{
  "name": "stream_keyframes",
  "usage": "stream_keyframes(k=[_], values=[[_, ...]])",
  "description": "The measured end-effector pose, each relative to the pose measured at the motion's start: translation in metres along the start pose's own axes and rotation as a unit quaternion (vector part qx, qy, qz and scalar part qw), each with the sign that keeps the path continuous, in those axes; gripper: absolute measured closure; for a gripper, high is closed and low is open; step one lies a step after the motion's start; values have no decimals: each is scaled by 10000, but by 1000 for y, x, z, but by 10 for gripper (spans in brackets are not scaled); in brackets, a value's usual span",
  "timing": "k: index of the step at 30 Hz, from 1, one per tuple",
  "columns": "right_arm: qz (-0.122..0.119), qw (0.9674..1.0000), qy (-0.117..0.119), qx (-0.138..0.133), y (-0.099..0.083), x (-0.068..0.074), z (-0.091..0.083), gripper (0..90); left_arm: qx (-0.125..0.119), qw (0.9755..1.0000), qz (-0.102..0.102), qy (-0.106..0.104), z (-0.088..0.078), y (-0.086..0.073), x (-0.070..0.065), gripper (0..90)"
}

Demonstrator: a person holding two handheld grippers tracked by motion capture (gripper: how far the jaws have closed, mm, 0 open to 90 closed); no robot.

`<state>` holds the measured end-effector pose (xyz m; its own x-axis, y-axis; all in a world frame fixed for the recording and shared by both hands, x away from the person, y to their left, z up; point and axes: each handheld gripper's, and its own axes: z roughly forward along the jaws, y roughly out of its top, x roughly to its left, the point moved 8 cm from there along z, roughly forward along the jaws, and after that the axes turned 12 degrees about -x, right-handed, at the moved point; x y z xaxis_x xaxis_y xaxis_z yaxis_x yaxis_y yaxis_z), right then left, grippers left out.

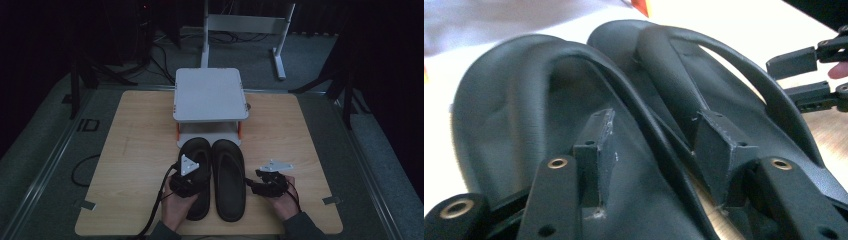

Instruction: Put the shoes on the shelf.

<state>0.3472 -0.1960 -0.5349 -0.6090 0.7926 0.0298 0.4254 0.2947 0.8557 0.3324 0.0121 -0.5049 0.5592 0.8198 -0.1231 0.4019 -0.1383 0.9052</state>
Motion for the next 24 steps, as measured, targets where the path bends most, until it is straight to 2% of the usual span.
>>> stream_keyframes(k=[5, 7, 10, 14, 18, 20, 24], values=[[-5, 10000, 28, 6, -1, 2, -2, 449, 220, 9997, -27, 31, 12, -9, -2, 578], [8, 10000, 53, 11, -2, 3, -2, 460, 295, 9995, -87, -61, 14, -13, -2, 656], [-21, 9999, 124, 9, -2, 6, -2, 464, 288, 9996, -77, -14, 13, -12, -3, 697], [-173, 9994, 303, 7, -2, 14, 0, 465, 333, 9994, -75, -17, 9, -12, -3, 703], [-217, 9991, 377, 8, -1, 19, 1, 464, 334, 9994, -101, -71, 3, -14, -2, 695], [-224, 9990, 393, 2, -1, 19, 1, 465, 295, 9994, -131, -150, 0, -14, -3, 626], [-237, 9989, 400, -4, -1, 20, 1, 474, 144, 9997, -40, -169, -8, -15, -6, 527]])
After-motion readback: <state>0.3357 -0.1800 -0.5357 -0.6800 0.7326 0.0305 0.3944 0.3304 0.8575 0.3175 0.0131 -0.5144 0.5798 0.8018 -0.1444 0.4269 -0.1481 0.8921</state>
